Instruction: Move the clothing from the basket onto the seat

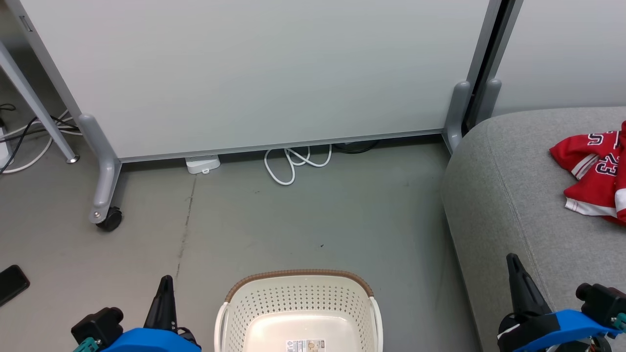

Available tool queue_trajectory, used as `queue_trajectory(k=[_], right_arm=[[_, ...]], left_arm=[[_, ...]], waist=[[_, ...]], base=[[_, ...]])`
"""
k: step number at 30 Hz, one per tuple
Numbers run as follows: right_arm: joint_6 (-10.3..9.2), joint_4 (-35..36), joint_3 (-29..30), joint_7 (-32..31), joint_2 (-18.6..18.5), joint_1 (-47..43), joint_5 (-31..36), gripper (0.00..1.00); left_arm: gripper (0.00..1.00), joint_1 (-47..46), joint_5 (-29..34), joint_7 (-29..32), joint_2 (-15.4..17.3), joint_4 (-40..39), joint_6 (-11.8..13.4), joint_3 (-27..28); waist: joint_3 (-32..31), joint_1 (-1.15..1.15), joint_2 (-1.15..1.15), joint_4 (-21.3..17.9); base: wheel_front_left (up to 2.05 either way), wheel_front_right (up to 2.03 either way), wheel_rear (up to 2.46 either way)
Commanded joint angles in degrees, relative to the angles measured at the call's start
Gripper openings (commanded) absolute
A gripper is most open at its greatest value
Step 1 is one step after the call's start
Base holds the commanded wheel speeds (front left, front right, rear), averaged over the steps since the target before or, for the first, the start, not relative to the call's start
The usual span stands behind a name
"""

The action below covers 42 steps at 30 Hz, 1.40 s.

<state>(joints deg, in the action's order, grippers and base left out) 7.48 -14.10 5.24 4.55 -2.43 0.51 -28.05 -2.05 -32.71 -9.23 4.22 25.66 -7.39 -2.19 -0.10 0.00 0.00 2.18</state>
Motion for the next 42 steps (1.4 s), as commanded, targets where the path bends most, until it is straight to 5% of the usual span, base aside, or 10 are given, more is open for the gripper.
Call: queue_trajectory(k=[1,42], right_arm=[[0.0,0.9,0.2,-0.3,-0.3,1.8,-1.8,0.0],[0.02,0.6,0.8,-5.8,-0.5,4.1,-33.8,0.0]], left_arm=[[0.0,-1.7,-1.6,0.3,0.1,-1.2,0.0,0.6],[0.0,-3.3,-31.3,8.2,-0.6,-6.7,-0.1,4.8]], waist=[[0.0,0.0,0.0,0.0],[0.1,0.0,0.0,-0.9]], base=[[0.0,0.0,0.0],[0.0,0.0,0.0]])
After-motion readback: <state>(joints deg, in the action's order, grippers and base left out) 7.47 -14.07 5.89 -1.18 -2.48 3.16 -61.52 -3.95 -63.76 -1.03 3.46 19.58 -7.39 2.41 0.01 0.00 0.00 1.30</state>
